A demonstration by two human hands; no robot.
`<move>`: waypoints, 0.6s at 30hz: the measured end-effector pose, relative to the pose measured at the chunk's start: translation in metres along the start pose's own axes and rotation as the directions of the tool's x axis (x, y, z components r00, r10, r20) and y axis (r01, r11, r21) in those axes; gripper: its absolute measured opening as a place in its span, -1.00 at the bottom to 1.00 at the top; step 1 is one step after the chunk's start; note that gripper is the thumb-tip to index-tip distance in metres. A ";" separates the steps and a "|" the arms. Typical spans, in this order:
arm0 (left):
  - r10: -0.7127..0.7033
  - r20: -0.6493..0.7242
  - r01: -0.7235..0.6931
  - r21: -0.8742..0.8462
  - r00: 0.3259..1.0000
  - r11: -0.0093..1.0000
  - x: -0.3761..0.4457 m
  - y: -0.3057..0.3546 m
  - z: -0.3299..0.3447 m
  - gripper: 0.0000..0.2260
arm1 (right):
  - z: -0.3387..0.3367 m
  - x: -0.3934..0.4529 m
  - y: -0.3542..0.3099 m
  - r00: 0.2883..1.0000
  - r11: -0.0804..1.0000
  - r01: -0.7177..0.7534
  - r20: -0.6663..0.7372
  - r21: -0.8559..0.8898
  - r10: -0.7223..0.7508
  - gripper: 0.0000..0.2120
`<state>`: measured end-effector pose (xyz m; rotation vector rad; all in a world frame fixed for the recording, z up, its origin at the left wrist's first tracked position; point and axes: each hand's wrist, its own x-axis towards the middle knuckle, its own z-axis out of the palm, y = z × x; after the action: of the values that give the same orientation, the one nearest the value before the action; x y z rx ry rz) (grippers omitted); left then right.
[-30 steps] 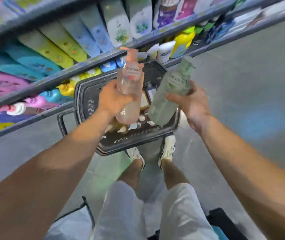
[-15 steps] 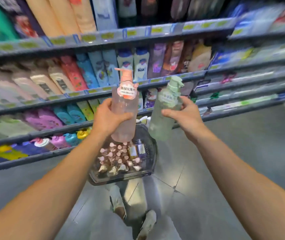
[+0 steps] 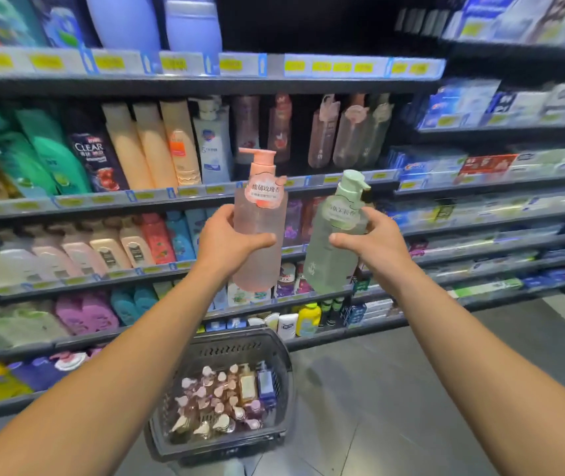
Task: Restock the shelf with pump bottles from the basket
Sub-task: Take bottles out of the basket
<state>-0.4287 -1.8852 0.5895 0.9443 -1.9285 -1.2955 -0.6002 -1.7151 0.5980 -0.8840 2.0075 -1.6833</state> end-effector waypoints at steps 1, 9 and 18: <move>0.007 -0.002 -0.007 0.000 1.000 1.000 0.006 0.005 0.004 -0.37 | -0.004 0.007 -0.002 1.000 1.000 0.006 -0.007 0.001 -0.006 -0.59; 0.086 0.014 -0.085 -0.049 0.996 0.995 0.073 0.027 0.041 -0.40 | -0.026 0.081 -0.010 0.995 0.992 0.060 -0.077 -0.110 -0.069 -0.54; 0.163 0.065 -0.161 -0.041 0.984 0.986 0.155 0.038 0.083 -0.41 | -0.055 0.160 -0.022 0.973 0.918 0.169 -0.085 -0.359 -0.213 -0.43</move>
<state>-0.5889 -1.9630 0.6143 0.7179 -1.9828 -1.2765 -0.7483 -1.7841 0.6490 -1.1545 2.4246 -1.5320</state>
